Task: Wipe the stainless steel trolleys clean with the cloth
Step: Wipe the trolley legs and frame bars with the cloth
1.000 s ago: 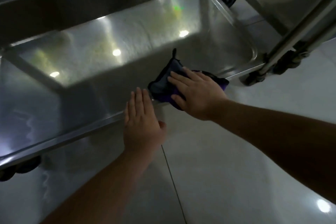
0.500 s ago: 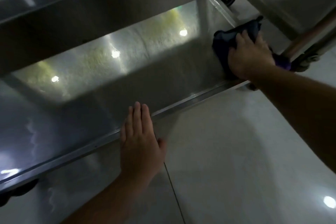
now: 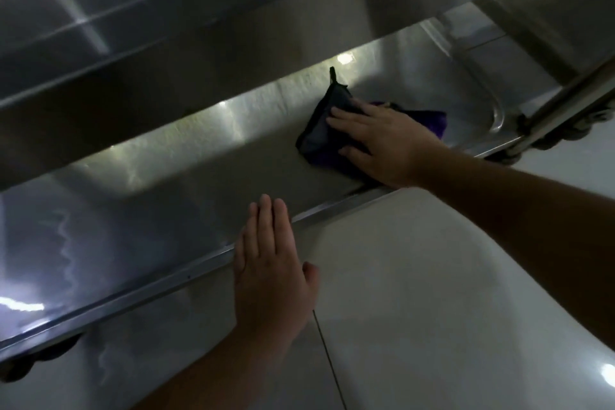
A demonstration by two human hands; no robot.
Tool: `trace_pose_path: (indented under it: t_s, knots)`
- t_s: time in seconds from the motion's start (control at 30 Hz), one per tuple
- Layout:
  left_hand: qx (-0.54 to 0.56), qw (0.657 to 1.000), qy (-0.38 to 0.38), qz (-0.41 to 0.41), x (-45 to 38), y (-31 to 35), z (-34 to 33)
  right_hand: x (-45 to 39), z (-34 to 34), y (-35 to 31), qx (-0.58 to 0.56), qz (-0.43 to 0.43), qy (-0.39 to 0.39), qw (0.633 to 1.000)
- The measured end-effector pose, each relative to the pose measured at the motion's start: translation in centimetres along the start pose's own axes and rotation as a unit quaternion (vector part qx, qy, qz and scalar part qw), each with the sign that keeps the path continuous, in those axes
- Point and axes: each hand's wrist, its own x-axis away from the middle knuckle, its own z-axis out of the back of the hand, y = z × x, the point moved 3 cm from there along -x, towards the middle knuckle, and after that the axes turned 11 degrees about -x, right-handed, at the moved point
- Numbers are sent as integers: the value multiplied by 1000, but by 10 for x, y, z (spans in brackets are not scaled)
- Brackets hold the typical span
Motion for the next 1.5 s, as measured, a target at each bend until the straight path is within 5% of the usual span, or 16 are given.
trace_pose_path:
  t_s: [0.07,0.2,0.33,0.47,0.6,0.73,0.93,1.17,1.33,1.5]
  knots:
    - [5,1000,3,-5,-1,-1,-2,8,15,28,6,-35,26,999]
    - [8,1000,7,-7,-1,-1,-3,16,54,95,-13,-248,128,960]
    - [11,1000,3,-13,-1,-1,-2,-2,48,75,-40,-335,149,930]
    - [6,1000,-16,-21,-2,-1,-1,-33,15,-6,-66,-294,132,944]
    - [0,999,-46,-26,-2,0,-1,-64,-31,-93,-67,-142,70,985]
    - [29,996,-74,-43,-1,-3,2,-71,-33,-100,-40,-61,20,997]
    - [111,983,-123,-77,-16,-43,26,-29,2,-21,-41,-232,140,962]
    - [-42,987,-151,42,23,-250,23,-37,-1,-34,-48,-332,123,934]
    - [-20,989,-141,40,46,-275,-9,-67,-34,-103,-57,-345,130,928]
    - [-20,990,-135,48,48,-275,-18,-115,-102,-241,-52,-230,94,967]
